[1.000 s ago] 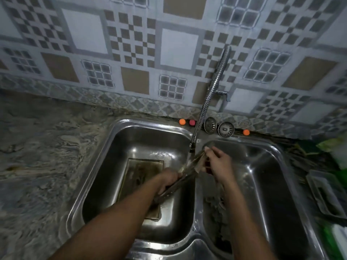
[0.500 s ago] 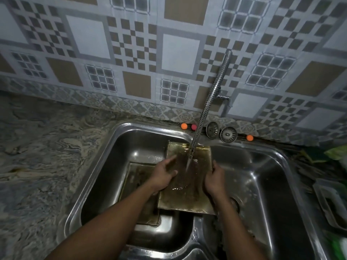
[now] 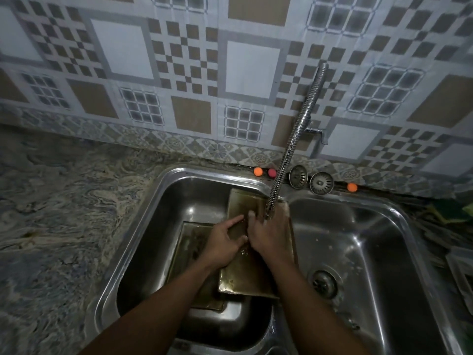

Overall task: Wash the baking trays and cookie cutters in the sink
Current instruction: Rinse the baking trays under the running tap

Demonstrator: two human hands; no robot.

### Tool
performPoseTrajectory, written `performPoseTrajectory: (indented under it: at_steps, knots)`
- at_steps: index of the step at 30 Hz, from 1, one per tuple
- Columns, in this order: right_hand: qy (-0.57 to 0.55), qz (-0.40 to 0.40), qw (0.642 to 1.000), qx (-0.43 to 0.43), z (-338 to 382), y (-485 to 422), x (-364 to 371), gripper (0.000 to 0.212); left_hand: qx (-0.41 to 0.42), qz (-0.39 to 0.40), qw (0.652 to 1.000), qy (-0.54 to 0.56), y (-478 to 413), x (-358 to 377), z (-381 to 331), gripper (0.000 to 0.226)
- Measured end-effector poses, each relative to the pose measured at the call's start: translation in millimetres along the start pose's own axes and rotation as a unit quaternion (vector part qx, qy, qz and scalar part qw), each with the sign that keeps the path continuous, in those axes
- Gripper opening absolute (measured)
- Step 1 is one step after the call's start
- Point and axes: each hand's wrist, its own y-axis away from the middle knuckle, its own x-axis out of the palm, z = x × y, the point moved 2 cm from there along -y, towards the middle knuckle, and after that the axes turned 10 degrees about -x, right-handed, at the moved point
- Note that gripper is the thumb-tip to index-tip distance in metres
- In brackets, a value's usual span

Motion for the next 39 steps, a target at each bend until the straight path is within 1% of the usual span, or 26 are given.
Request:
performPoseTrajectory:
  at_steps: [2,3,4,6,7,9,10,12,13,15,17,18,19,20,21,22,23,24,25,27,29,31,33,35,37,39]
  knots:
    - [0.025,0.079,0.983,-0.166,8.6,4.8,8.9,0.051,-0.001,-0.021,1.0,0.002,-4.4,-9.5,-0.6,0.06]
    - [0.037,0.074,0.975,-0.208,5.3,9.1,9.0,0.046,-0.006,-0.022,1.0,0.007,-6.6,-13.7,0.9,0.061]
    - [0.039,0.042,0.98,-0.193,-2.3,10.6,6.0,0.042,-0.009,-0.019,1.0,0.016,-6.9,-15.3,1.0,0.062]
    - [0.018,-0.028,0.997,-0.068,-17.0,9.8,-4.5,0.044,-0.007,-0.001,1.0,0.015,-5.4,-9.1,-0.6,0.064]
    - [0.021,-0.034,0.999,-0.015,-22.5,8.3,-7.0,0.047,-0.003,0.01,1.0,0.011,-5.7,-2.5,0.2,0.066]
    - [0.051,-0.034,0.998,0.031,-21.0,6.1,-11.6,0.054,-0.01,0.022,1.0,0.009,-5.7,9.8,1.5,0.068]
    - [0.061,-0.048,0.996,0.032,-17.0,5.1,-14.0,0.057,-0.006,0.023,1.0,0.003,-6.3,13.8,2.1,0.069]
    - [0.013,-0.075,0.997,-0.015,-9.7,3.8,-16.5,0.053,0.003,0.01,1.0,-0.007,-7.2,14.2,0.5,0.068]
    - [-0.022,-0.061,0.997,-0.047,-9.3,4.4,-15.2,0.048,0.001,0.001,1.0,-0.007,-7.4,11.3,0.1,0.065]
    - [-0.025,-0.038,0.995,-0.093,-15.1,3.7,-15.6,0.042,-0.003,-0.005,1.0,0.005,-8.1,6.1,0.8,0.057]
    - [0.009,-0.076,0.995,-0.068,-25.7,-2.2,-20.8,0.037,0.016,-0.003,1.0,0.002,-9.0,6.0,0.6,0.052]
    - [0.025,-0.08,0.996,-0.043,-26.8,-2.3,-22.3,0.039,0.026,-0.002,1.0,0.007,-10.5,9.3,-1.1,0.05]
    - [0.031,-0.08,0.995,-0.04,-20.2,0.4,-23.8,0.043,0.03,-0.009,0.999,0.017,-13.5,13.3,-3.5,0.048]
    - [0.026,-0.062,0.996,-0.06,-10.9,4.5,-23.5,0.046,0.031,-0.023,0.999,0.038,-18.3,18.6,-5.9,0.046]
    - [0.031,-0.027,0.993,-0.114,-1.1,10.6,-19.3,0.05,0.025,-0.04,0.997,0.068,-23.1,24.4,-10.2,0.044]
    - [0.062,0.019,0.981,-0.18,7.4,18.5,-14.7,0.054,0.016,-0.058,0.993,0.098,-29.4,30.6,-12.4,0.042]
    - [0.087,0.07,0.968,-0.223,8.8,26.5,-11.6,0.06,0.003,-0.07,0.991,0.118,-33.9,37.0,-16.0,0.041]
    - [0.077,0.108,0.964,-0.23,5.9,33.5,-16.4,0.063,-0.004,-0.08,0.989,0.127,-39.3,44.2,-17.4,0.041]
    - [0.058,0.135,0.963,-0.226,-3.9,37.0,-24.2,0.06,-0.01,-0.085,0.988,0.128,-43.5,51.4,-17.5,0.041]
    - [0.025,0.146,0.952,-0.267,-24.7,47.2,-46.7,0.046,-0.011,-0.094,0.989,0.112,-49.2,65.0,-15.8,0.042]
    - [0.035,0.152,0.942,-0.296,-45.5,66.1,-64.3,0.033,-0.012,-0.103,0.991,0.085,-52.5,71.5,-14.3,0.048]
    - [0.051,0.154,0.947,-0.278,-63.8,85.6,-75.3,0.03,-0.002,-0.112,0.992,0.057,-57.6,71.8,-9.1,0.055]
    - [0.068,0.143,0.962,-0.224,-79.4,95.5,-81.9,0.03,0.011,-0.109,0.993,0.044,-62.8,70.3,-6.1,0.057]
    - [0.101,0.105,0.976,-0.16,-91.1,91.9,-86.6,0.029,0.016,-0.103,0.993,0.052,-61.9,67.6,-7.2,0.057]
    - [0.122,0.051,0.986,-0.105,-90.8,84.1,-88.4,0.028,-0.003,-0.109,0.992,0.066,-61.4,65.1,-7.0,0.056]
    - [0.133,0.019,0.982,-0.133,-72.3,79.1,-79.2,0.026,-0.017,-0.117,0.99,0.083,-60.8,60.8,-9.4,0.054]
